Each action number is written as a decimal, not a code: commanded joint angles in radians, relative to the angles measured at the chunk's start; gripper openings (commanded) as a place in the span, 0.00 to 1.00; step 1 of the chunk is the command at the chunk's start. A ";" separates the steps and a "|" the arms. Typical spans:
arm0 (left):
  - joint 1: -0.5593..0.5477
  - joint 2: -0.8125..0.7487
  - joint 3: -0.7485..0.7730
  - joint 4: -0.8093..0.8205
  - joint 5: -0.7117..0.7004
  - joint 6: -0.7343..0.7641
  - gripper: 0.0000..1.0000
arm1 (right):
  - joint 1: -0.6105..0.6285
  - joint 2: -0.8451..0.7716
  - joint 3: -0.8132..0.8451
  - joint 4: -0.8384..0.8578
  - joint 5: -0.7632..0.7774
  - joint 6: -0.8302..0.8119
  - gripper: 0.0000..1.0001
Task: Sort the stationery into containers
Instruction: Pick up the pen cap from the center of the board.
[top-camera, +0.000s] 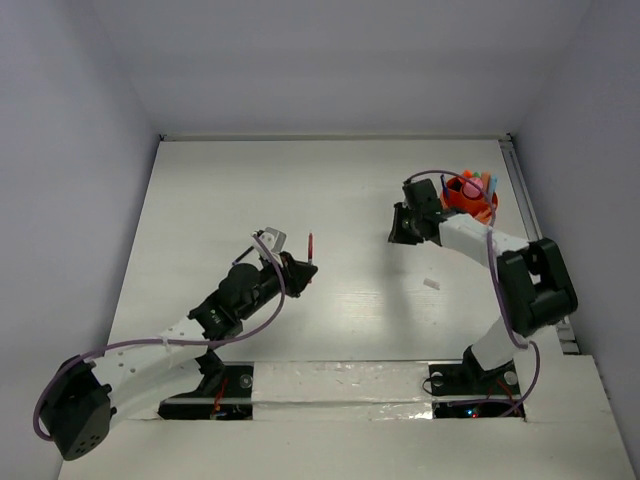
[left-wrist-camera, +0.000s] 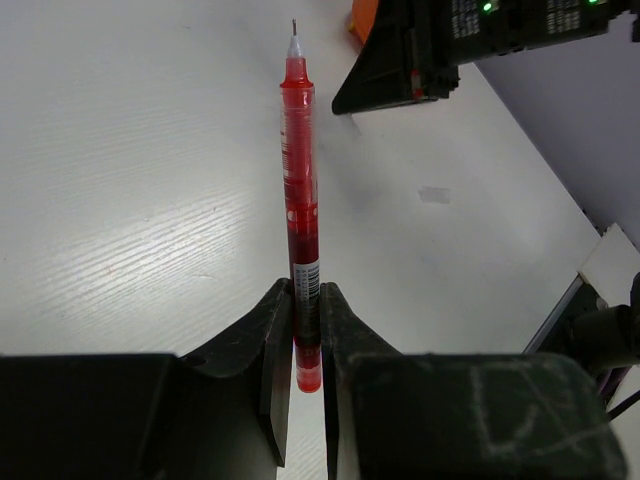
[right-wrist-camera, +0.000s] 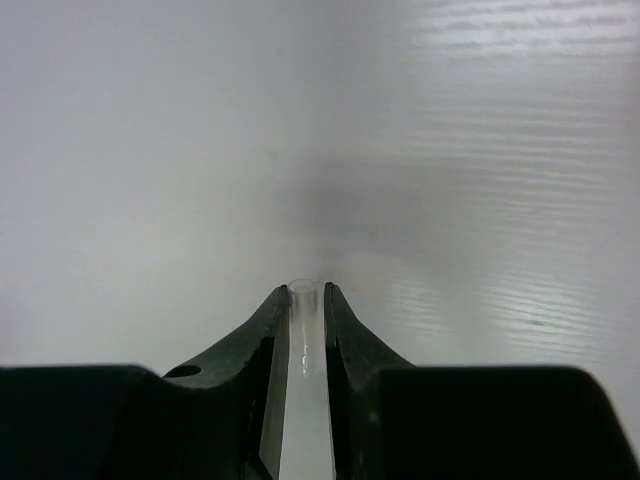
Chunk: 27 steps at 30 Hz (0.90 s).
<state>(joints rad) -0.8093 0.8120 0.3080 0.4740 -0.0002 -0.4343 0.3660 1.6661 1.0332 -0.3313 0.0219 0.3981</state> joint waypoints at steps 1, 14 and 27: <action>0.004 0.007 0.000 0.067 0.032 0.008 0.00 | -0.009 -0.147 -0.068 0.260 -0.185 0.128 0.00; 0.004 0.092 -0.006 0.176 0.150 -0.021 0.00 | 0.042 -0.341 -0.306 0.803 -0.448 0.651 0.00; 0.004 0.167 -0.007 0.273 0.262 -0.064 0.00 | 0.157 -0.302 -0.266 0.940 -0.413 0.636 0.00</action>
<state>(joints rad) -0.8093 0.9798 0.3073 0.6624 0.2195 -0.4877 0.5064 1.3544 0.7254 0.5163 -0.4068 1.0492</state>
